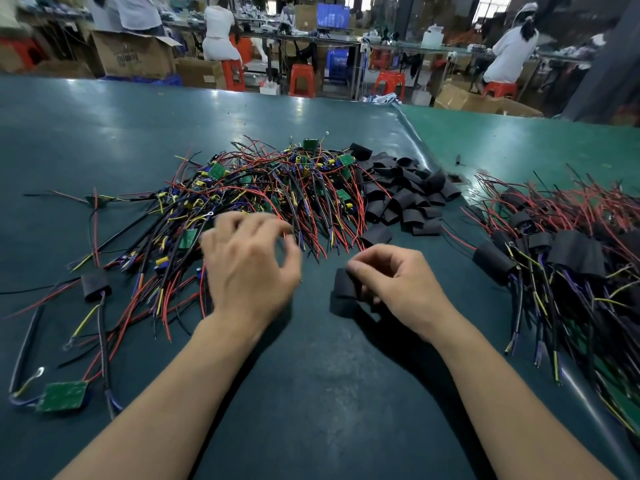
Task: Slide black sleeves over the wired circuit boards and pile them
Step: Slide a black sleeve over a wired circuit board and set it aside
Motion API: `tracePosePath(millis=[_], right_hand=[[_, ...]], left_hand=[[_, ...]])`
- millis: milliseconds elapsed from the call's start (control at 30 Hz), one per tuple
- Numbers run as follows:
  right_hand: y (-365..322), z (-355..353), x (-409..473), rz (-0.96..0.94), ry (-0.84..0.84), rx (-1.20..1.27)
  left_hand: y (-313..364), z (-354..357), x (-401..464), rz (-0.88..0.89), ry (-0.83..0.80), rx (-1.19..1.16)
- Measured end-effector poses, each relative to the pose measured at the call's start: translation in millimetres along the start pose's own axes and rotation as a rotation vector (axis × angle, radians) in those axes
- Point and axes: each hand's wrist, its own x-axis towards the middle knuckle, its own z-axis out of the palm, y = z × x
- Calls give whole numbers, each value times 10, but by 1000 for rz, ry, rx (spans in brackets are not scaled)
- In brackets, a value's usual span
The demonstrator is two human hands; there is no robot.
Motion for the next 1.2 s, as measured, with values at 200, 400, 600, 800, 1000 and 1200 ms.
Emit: tracePosePath(millis=[200, 400, 600, 800, 1000, 1200], right_hand=[[-17, 39, -62, -116, -4, -250], [-13, 4, -94, -113, 12, -245], [-19, -11, -122, -109, 10, -247], [-8, -63, -133, -107, 42, -246], [10, -70, -108, -103, 50, -276], [24, -79, -108, -106, 46, -314]], left_hand=[[-152, 7, 22, -453, -312, 349], [-294, -48, 83, -467, -182, 210], [-417, -112, 138, -547, -147, 163], [-412, -123, 141, -496, -188, 249], [-412, -132, 147, -433, -104, 206], [-369, -119, 139, -483, -212, 270]])
